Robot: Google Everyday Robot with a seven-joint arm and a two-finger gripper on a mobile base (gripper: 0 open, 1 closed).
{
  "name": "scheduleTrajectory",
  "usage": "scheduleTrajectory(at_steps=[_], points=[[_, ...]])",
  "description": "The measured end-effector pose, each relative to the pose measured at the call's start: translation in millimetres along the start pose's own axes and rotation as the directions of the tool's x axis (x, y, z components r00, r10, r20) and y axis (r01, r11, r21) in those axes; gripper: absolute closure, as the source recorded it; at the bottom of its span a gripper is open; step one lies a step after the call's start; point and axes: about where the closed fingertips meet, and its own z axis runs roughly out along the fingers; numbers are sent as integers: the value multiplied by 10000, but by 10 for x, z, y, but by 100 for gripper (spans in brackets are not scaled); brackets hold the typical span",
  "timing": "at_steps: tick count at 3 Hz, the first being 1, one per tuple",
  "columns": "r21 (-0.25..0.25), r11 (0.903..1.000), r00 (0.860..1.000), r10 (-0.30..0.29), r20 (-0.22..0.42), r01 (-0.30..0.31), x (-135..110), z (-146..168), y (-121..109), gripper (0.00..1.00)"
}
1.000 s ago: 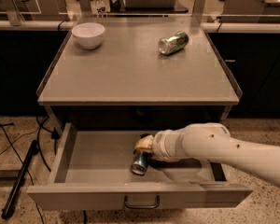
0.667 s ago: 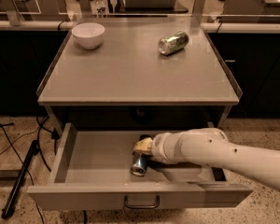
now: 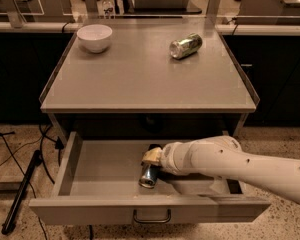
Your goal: Place redbull can into top drawer
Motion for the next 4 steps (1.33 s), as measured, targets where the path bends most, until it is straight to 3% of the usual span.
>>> scheduleTrajectory(at_steps=[2,4], points=[[0,10000,10000,-1,1,1,0,0,0,5],[0,10000,10000,-1,1,1,5,-17,-16,0]])
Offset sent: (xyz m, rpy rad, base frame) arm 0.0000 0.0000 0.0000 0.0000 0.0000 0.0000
